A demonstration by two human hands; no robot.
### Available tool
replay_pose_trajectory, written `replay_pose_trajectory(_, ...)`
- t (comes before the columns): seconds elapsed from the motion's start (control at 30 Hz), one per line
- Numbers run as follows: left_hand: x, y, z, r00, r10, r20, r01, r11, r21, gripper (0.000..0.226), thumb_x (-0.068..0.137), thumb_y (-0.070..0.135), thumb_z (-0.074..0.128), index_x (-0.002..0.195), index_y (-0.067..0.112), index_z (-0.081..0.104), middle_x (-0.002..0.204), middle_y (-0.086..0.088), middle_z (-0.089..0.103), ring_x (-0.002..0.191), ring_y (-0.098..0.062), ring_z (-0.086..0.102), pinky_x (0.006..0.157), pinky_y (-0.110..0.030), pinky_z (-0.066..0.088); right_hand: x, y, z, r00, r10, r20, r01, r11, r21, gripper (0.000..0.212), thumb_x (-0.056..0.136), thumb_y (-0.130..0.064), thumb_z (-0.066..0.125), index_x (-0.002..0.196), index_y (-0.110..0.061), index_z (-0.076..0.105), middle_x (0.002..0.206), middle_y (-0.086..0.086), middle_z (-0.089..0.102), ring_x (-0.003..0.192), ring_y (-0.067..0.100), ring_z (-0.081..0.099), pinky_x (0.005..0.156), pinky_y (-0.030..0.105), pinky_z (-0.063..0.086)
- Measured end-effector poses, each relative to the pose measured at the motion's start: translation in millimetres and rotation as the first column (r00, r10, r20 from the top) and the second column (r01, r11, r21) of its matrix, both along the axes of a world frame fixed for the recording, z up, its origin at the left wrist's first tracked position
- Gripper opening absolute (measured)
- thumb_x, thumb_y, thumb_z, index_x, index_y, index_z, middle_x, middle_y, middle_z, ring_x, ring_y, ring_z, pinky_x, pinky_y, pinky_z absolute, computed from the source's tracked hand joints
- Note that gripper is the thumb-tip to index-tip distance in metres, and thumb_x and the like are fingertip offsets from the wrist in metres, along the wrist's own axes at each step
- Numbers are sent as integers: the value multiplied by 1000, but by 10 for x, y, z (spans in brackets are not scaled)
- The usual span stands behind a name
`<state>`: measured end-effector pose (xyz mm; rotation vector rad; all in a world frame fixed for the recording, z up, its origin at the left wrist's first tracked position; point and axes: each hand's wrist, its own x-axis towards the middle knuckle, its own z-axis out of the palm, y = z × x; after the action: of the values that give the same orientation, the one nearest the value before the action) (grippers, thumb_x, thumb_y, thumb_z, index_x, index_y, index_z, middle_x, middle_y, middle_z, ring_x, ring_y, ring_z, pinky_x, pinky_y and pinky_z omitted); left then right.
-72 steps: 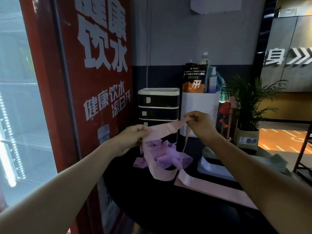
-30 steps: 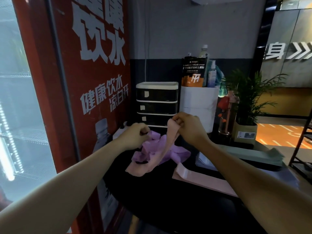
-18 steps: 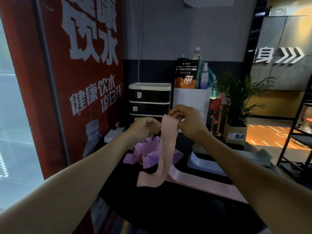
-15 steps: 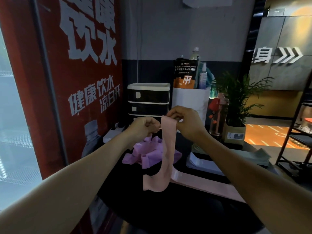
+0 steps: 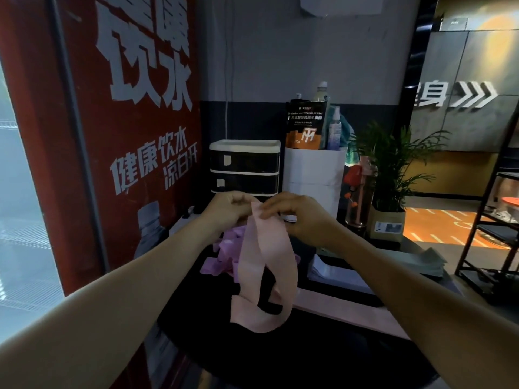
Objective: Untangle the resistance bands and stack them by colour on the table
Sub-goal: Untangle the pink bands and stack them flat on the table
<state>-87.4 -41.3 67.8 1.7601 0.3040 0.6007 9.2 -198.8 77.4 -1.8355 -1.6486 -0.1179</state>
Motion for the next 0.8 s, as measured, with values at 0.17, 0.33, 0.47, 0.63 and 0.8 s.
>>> replay_pose_trajectory(0.17,-34,25,26,1000,15,13,-15,1000,4,16,87,9,62,103,7,66,83,-2,66,64,-5,63,54,-14,48,29,17,85,989,-105,-101,120,980,161,48,78,20,40,104,-8,69,113,1,60,104,8,52,81,-2,37)
replay_pose_trajectory(0.33,-65,3,69,999,-26,33,28,999,-44,11,90,11,58,98,12,66,88,-5,69,76,-12,67,67,-22,55,-12,149,116,975,-138,-172,157,982,104,21,87,-12,63,107,-12,65,98,-4,62,85,5,55,67,0,40)
replay_pose_trajectory(0.47,-102,-4,86,999,-40,25,42,998,-54,13,89,9,59,100,9,66,88,-6,68,73,-10,66,64,-18,55,-60,185,82,968,-189,-164,213,966,148,13,85,-12,65,98,-10,67,91,3,65,74,5,54,64,5,42)
replay_pose_trajectory(0.63,-130,-39,75,997,-72,8,73,996,-53,19,91,9,56,108,5,64,89,-4,68,66,-2,67,57,-13,50,-88,173,97,962,-214,-172,244,952,184,14,91,-13,57,94,-6,69,86,0,64,78,9,58,67,8,43)
replay_pose_trajectory(0.8,-114,-81,58,997,-81,6,81,996,-44,17,96,12,49,105,10,63,89,-2,67,73,-4,65,59,-12,51,-83,170,100,946,-261,-194,297,937,183,15,92,-14,56,89,-5,68,82,3,64,69,7,55,61,6,42)
